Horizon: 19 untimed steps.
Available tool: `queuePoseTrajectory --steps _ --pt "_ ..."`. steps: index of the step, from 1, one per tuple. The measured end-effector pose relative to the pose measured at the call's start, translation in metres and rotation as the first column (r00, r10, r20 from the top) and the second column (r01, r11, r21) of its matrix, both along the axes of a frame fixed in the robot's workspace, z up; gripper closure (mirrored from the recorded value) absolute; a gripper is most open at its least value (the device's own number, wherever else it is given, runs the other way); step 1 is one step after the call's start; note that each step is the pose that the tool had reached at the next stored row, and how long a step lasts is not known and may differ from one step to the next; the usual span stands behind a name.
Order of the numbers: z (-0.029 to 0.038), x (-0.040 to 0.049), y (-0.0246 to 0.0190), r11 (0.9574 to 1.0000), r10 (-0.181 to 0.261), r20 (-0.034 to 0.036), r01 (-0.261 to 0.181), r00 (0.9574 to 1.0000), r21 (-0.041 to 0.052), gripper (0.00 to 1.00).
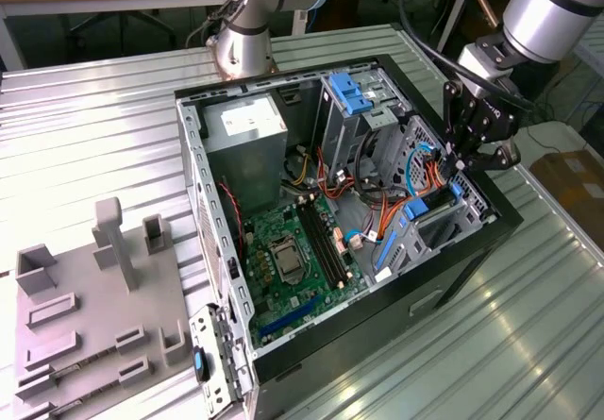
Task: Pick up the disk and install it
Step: 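Insert the second disk wire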
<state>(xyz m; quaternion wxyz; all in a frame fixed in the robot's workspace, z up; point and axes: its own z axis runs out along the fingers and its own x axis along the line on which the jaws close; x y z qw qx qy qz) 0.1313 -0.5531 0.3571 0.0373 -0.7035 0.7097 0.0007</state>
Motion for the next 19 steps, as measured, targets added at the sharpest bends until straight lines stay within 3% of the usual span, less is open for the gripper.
queuePoseTrajectory --steps 4,8,10,11,12,16,18,19 --pt "0.0027 0.0024 0.0026 1.0000 0.000 0.0001 0.000 1.0000 -0.0067 0.89" --pt "0.0157 0.0056 0.0066 0.9997 0.000 0.0001 0.000 1.0000 -0.0236 0.89" --pt "0.0237 0.0060 0.0112 0.9994 0.000 -0.0004 0.000 1.0000 -0.0341 0.89" --pt "0.0302 0.0060 0.0172 0.9989 0.000 -0.0010 0.000 1.0000 -0.0461 0.89" --pt "0.0310 0.0058 0.0185 0.9984 0.000 -0.0026 0.000 1.0000 -0.0561 0.89" --pt "0.0311 0.0039 0.0186 0.9984 0.001 -0.0027 -0.002 1.0000 -0.0571 0.89" --pt "0.0312 -0.0032 0.0190 0.9983 0.002 -0.0027 -0.003 1.0000 -0.0577 0.89" --pt "0.0311 -0.0041 0.0213 0.9976 0.004 -0.0015 -0.004 1.0000 -0.0695 0.89"
